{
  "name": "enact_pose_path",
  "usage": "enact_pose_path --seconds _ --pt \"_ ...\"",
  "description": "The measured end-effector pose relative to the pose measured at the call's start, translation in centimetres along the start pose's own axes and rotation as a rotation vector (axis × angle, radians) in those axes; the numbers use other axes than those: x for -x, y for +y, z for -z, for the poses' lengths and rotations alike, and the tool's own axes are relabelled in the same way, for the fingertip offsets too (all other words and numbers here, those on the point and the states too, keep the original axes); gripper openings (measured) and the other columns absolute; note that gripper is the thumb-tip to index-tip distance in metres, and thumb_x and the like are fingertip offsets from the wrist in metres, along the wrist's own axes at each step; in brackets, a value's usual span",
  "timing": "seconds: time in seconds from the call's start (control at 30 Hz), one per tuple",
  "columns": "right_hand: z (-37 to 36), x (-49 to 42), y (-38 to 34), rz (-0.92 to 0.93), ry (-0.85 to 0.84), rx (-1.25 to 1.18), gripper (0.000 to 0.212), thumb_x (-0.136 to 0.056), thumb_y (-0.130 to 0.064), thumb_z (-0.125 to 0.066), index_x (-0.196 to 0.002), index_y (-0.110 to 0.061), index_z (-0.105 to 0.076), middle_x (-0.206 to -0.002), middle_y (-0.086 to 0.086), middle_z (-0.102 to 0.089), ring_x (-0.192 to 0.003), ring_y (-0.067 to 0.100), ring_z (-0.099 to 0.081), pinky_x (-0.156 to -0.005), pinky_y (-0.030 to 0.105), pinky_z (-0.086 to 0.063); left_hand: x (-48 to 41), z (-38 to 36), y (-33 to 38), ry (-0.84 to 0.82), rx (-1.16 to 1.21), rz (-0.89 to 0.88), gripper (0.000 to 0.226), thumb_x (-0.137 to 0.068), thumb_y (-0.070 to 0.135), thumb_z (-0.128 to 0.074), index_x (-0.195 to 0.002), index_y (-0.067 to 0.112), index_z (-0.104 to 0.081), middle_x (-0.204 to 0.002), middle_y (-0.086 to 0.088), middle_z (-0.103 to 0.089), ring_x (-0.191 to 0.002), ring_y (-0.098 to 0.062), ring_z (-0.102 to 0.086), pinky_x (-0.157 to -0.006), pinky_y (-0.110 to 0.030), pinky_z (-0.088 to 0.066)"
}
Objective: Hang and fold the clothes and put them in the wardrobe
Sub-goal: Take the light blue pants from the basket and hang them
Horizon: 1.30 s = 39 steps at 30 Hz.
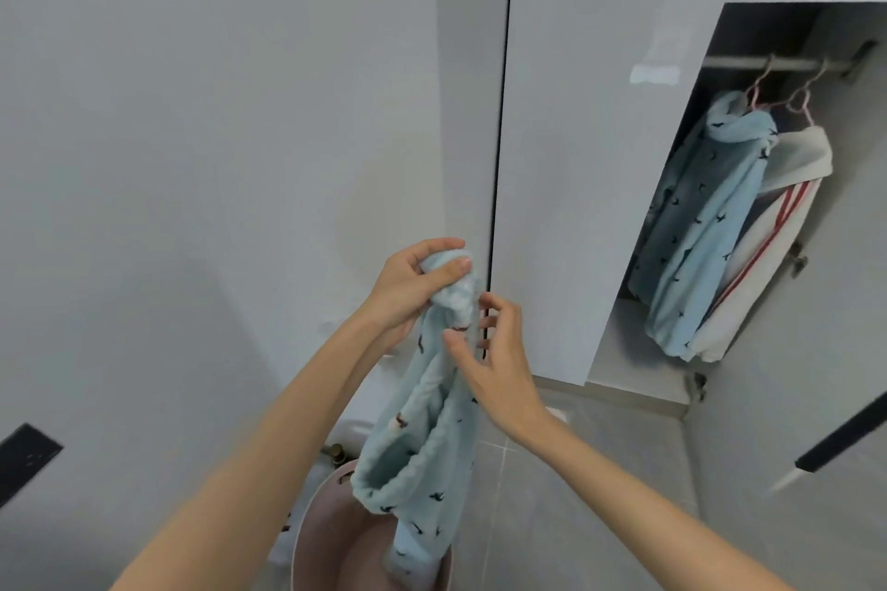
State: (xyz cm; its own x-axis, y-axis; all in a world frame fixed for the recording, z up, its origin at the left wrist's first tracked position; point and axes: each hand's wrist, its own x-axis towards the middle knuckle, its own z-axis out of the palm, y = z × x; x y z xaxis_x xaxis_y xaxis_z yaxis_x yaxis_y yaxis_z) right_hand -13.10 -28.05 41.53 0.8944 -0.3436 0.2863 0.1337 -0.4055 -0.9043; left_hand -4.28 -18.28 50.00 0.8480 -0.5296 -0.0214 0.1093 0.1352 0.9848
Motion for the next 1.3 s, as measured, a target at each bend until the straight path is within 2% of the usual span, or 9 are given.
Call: enact_pose_path --seconds 0.07,0.17,0.27,0.47,0.63,0.83,1.03,1.2,1.3 --pt "0.3 -0.1 0.6 -0.037 -0.044 0.026 0.056 -0.081 -0.057 -0.06 -0.123 -0.03 -0.035 -0.119 -0.011 -0.04 -0.107 0.004 -0.048 -0.092 0.027 -0.047 -0.1 -0.5 0.6 -0.021 0.014 -0.008 0.019 -0.084 0.005 -0.066 -0.101 0.014 -0.065 -0.091 -0.004 -0.067 -0.076 -0.007 -0.068 -0.065 -0.017 -0.054" --pt "1.3 -0.9 0.9 -0.055 -0.075 0.075 0.033 -0.092 -0.04 -0.056 -0.117 -0.024 -0.042 -0.113 -0.008 -0.044 -0.101 0.004 -0.049 -0.089 0.028 -0.047 -0.2 -1.2 1.4 -0.026 0.028 -0.025 0.019 -0.085 0.003 -0.064 -0.101 0.013 -0.064 -0.093 -0.004 -0.067 -0.077 -0.006 -0.068 -0.068 -0.018 -0.056" --pt "2.5 -1.7 0.5 -0.038 -0.081 0.128 0.016 -0.098 -0.029 -0.047 -0.107 -0.017 -0.046 -0.102 -0.003 -0.048 -0.083 0.002 -0.048 -0.072 0.018 -0.041 -0.5 -2.1 2.0 -0.025 0.033 -0.048 0.018 -0.086 0.002 -0.063 -0.099 0.014 -0.064 -0.093 -0.003 -0.067 -0.076 -0.005 -0.069 -0.067 -0.017 -0.055" --pt "6.1 -3.1 0.5 -0.073 0.032 0.092 0.004 -0.093 -0.01 -0.04 -0.094 -0.008 -0.042 -0.068 -0.002 -0.042 -0.057 0.01 -0.035 -0.053 0.026 -0.03 -1.8 -5.7 2.8 -0.056 0.027 -0.097 0.017 -0.086 0.001 -0.062 -0.097 0.015 -0.065 -0.087 0.0 -0.068 -0.075 -0.005 -0.068 -0.064 -0.016 -0.054" --pt "11.2 -3.4 1.2 -0.013 0.191 0.032 0.011 -0.102 -0.021 -0.034 -0.094 -0.017 -0.041 -0.067 -0.004 -0.043 -0.054 0.005 -0.035 -0.052 0.022 -0.03 -3.8 -10.5 3.5 -0.07 0.056 -0.156 0.019 -0.087 0.002 -0.061 -0.099 0.016 -0.064 -0.086 0.0 -0.068 -0.076 -0.006 -0.068 -0.067 -0.016 -0.053" --pt "21.5 -4.8 1.7 0.171 0.36 0.16 0.018 -0.096 -0.036 -0.049 -0.103 -0.019 -0.051 -0.067 -0.016 -0.051 -0.056 0.003 -0.049 -0.052 0.015 -0.032 -7.6 -17.7 3.7 -0.09 0.096 -0.214 0.019 -0.088 0.004 -0.061 -0.101 0.017 -0.063 -0.09 -0.001 -0.067 -0.08 -0.006 -0.067 -0.071 -0.017 -0.054" --pt "31.7 -6.7 0.5 0.302 0.507 0.226 0.022 -0.094 -0.04 -0.054 -0.107 -0.024 -0.059 -0.087 -0.017 -0.062 -0.073 0.003 -0.058 -0.06 0.022 -0.044 -11.4 -26.2 3.5 -0.133 0.156 -0.259 0.017 -0.089 0.009 -0.061 -0.103 0.017 -0.062 -0.098 -0.003 -0.065 -0.086 -0.009 -0.066 -0.072 -0.019 -0.054" --pt "37.0 -8.6 0.6 0.321 0.573 0.262 0.022 -0.096 -0.035 -0.052 -0.107 -0.019 -0.061 -0.091 -0.012 -0.065 -0.083 0.005 -0.061 -0.071 0.031 -0.05 -14.3 -30.5 2.4 -0.092 -0.175 -0.374 0.024 -0.09 0.026 -0.063 -0.113 0.02 -0.06 -0.109 0.0 -0.063 -0.097 -0.01 -0.062 -0.079 -0.022 -0.055" --pt "39.0 -9.8 1.7 0.295 0.581 0.298 0.019 -0.097 -0.034 -0.051 -0.106 -0.02 -0.06 -0.091 -0.012 -0.065 -0.082 0.005 -0.062 -0.07 0.032 -0.051 -15.9 -32.1 1.7 -0.107 -0.226 -0.379 0.025 -0.091 0.027 -0.061 -0.115 0.021 -0.058 -0.111 -0.002 -0.062 -0.098 -0.011 -0.062 -0.082 -0.027 -0.056"
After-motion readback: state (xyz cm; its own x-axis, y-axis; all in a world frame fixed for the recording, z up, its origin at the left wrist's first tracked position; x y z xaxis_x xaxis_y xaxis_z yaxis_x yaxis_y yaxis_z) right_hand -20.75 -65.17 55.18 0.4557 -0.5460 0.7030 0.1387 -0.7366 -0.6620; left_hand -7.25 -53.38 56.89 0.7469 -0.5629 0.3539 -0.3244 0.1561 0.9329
